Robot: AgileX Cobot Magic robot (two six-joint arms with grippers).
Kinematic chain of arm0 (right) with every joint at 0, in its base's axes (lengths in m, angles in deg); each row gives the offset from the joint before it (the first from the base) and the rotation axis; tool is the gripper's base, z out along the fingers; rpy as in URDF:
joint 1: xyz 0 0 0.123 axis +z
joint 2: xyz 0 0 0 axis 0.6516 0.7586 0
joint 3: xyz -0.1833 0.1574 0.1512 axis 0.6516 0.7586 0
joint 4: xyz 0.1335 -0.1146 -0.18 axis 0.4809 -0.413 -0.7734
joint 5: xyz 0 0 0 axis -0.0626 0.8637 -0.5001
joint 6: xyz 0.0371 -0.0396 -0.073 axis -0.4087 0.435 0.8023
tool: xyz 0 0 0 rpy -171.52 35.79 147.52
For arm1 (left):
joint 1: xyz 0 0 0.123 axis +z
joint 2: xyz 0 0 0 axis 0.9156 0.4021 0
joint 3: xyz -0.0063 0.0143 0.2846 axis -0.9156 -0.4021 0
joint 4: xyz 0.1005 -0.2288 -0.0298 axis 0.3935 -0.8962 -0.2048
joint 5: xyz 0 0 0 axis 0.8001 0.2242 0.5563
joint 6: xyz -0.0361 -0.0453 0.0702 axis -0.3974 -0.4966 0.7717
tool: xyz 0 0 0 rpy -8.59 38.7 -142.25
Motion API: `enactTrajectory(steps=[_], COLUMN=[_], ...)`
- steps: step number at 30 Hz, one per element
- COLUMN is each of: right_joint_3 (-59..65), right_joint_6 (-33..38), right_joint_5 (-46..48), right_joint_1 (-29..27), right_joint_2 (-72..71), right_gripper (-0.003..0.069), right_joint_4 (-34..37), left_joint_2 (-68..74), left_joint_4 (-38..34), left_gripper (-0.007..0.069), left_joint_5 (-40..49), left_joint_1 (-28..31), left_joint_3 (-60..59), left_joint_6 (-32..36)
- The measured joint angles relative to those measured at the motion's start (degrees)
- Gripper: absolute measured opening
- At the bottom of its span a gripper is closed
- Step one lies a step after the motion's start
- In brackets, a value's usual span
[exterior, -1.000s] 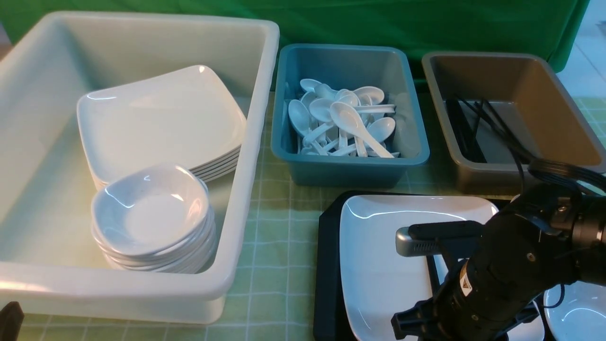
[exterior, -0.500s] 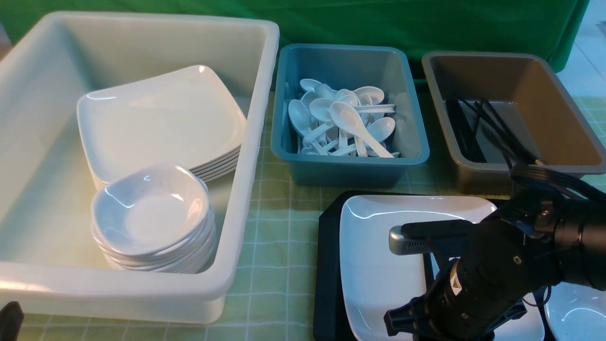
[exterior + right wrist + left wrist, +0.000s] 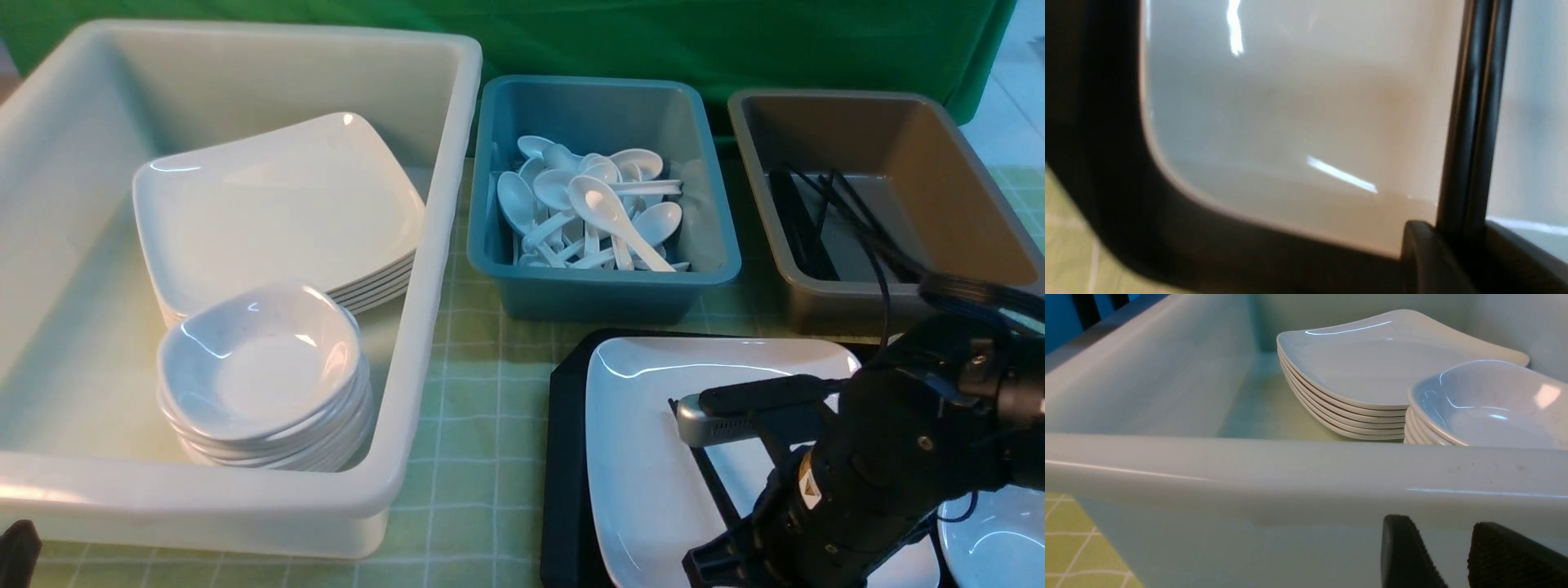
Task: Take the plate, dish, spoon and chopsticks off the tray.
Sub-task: Use the right arm to grab a pair of chopsticks from the plate, then use the right arm to put the chopsticks into the small storage box on the right
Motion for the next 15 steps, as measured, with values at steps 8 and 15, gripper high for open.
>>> enactTrajectory(steps=[8, 15], right_joint_3=[-0.7, -8.4], right_joint_6=[2.4, 3.5], right_joint_5=[8.5, 12.4], right_joint_1=[0.0, -1.5], right_joint_2=[-13.9, -21.1], right_gripper=[0.012, 0.012], right_joint_4=[-1.3, -10.8], left_joint_2=[0.0, 0.0], left_joint_4=[0.0, 0.0], left_gripper=[0.0223, 0.0223], left_joint_5=[0.0, 0.0], left_joint_1=[0.0, 0.0], left_joint_3=[0.0, 0.0], left_joint_6=[0.0, 0.0])
